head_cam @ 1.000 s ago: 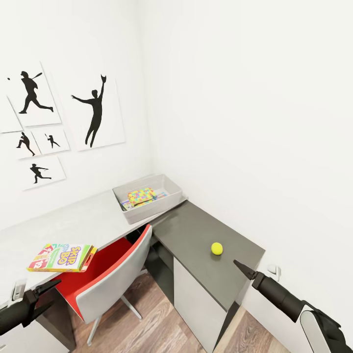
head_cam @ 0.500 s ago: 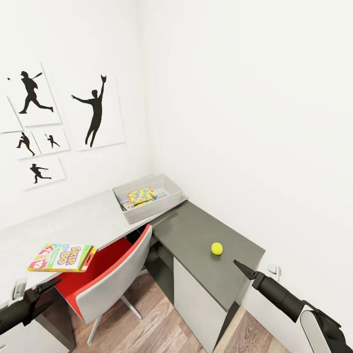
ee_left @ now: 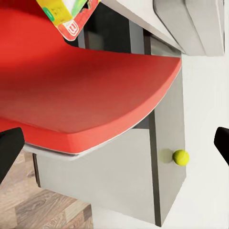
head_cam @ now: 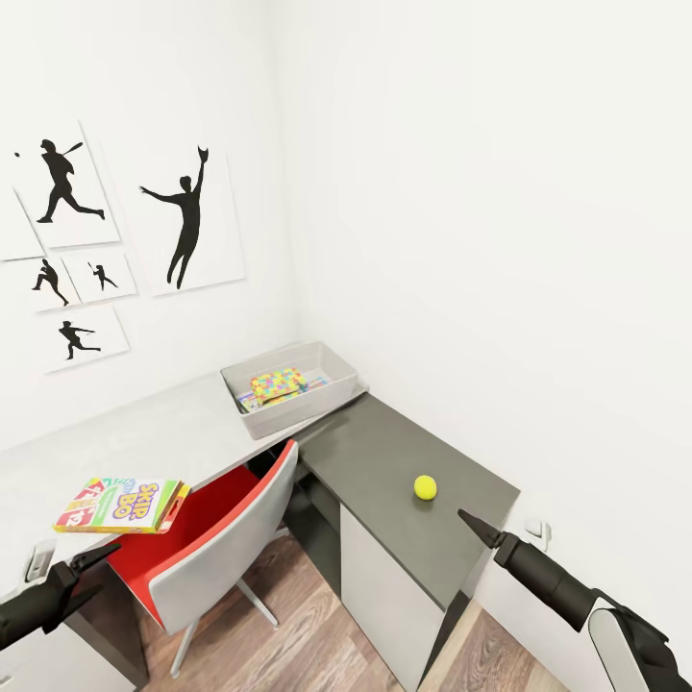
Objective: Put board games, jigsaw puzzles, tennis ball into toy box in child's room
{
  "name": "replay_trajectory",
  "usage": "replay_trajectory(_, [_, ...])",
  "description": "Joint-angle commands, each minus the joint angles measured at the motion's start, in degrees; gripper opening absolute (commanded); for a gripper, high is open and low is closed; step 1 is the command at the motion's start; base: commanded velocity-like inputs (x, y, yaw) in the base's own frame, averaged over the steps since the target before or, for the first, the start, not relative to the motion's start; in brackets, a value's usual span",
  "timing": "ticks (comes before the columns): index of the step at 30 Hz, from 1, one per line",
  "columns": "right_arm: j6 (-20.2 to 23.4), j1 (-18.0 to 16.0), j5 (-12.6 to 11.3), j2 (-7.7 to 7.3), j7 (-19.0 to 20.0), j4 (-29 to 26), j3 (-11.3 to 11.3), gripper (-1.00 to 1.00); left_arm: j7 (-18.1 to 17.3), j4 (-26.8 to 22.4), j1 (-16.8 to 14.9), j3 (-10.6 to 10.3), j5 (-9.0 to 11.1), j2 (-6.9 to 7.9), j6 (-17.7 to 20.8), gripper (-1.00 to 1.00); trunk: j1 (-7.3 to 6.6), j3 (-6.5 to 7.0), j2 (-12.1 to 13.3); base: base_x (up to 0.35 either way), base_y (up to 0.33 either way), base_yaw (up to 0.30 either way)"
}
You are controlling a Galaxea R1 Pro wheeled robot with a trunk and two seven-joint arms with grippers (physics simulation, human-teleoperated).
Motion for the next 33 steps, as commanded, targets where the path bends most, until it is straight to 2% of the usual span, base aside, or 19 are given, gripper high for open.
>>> replay_trajectory(1, [0.4,0.0,-0.4,0.00,0.1,0.0,0.0,1.00,0.0,0.0,-0.1,0.1,0.0,-0.01,0.2,1.00,0.04,-0.12,-0.1,0.000,0.000,0.000])
replay_trajectory(10, [0.4,0.0,-0.4,0.00,0.1,0.0,0.0,1.00,0.5,0.0,-0.2,0.2,0.2,-0.02,-0.2,1.00,0.04,-0.12,-0.1,0.000,0.000,0.000])
replay_trajectory(22, [0.4,0.0,-0.4,0.00,0.1,0.0,0.0,1.00,0.6,0.0,-0.2,0.2,3.9,0.05,-3.8,1.00,0.04,-0.12,-0.1,0.000,0.000,0.000])
replay_trajectory(33, [0.3,0.0,-0.4,0.00,0.1,0.0,0.0,1.00,0.6,0.0,-0.4,0.2,4.6,0.08,-4.3,1.00,0.04,-0.12,-0.1,0.000,0.000,0.000])
